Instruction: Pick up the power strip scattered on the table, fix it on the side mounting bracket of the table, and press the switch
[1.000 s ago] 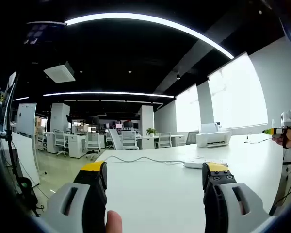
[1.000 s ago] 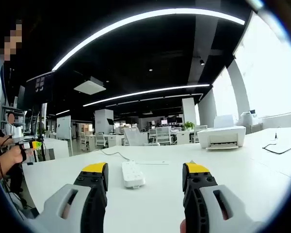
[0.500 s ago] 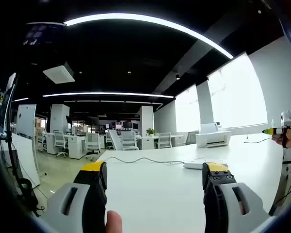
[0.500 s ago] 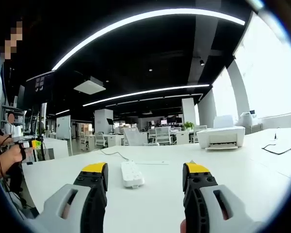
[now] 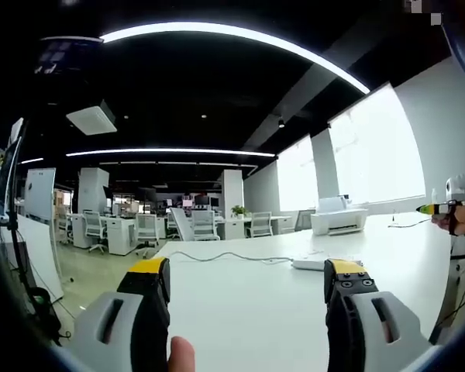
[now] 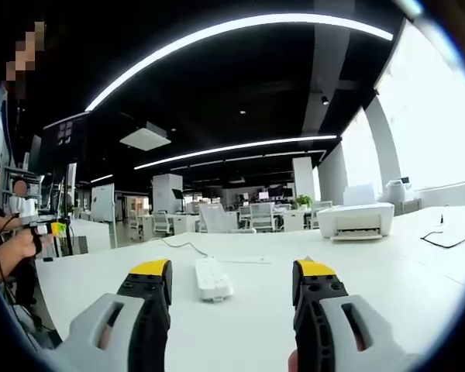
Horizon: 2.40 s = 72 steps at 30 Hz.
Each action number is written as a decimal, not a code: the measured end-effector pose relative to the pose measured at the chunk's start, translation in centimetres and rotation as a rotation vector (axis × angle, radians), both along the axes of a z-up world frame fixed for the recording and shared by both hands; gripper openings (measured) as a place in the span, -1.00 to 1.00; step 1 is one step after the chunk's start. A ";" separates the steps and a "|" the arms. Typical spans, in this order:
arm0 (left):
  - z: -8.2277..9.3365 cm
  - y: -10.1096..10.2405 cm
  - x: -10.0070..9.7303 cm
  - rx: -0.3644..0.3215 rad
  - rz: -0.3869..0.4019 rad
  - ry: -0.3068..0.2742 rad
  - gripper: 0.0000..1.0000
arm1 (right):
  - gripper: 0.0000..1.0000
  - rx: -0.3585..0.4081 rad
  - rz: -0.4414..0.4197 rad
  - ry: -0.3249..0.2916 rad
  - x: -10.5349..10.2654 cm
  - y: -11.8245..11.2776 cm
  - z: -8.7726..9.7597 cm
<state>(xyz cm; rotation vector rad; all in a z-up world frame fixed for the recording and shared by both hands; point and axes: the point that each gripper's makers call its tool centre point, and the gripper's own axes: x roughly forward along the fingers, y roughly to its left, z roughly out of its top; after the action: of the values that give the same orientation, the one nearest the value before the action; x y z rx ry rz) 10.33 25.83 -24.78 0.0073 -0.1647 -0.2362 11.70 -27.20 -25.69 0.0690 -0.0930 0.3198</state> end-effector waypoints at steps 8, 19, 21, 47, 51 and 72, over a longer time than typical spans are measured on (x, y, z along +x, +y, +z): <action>-0.1 -0.1 0.2 0.000 -0.014 0.006 0.72 | 0.21 -0.017 0.011 0.006 0.2 0.5 0.1; -0.9 -1.0 1.9 0.041 -0.053 0.050 0.76 | 0.31 -0.043 0.026 0.022 0.9 0.8 0.4; -0.7 -1.2 1.9 0.039 -0.059 0.044 0.76 | 0.32 -0.055 0.033 0.031 1.1 0.9 0.4; -1.1 -3.2 2.3 0.045 -0.126 0.062 0.76 | 0.39 -0.186 0.135 0.075 4.1 4.0 0.9; -0.9 -3.2 2.1 0.040 -0.124 0.057 0.76 | 0.40 -0.195 0.159 0.076 4.8 4.8 1.3; -1.2 -4.0 1.7 0.028 -0.140 0.055 0.76 | 0.51 -0.317 0.235 0.164 10.1 8.4 -0.4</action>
<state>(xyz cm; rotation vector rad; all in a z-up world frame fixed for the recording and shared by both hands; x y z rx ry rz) 12.08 21.81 -26.01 0.0170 -0.1067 -0.3781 21.77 -18.82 -26.05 -0.2100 0.1300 0.5583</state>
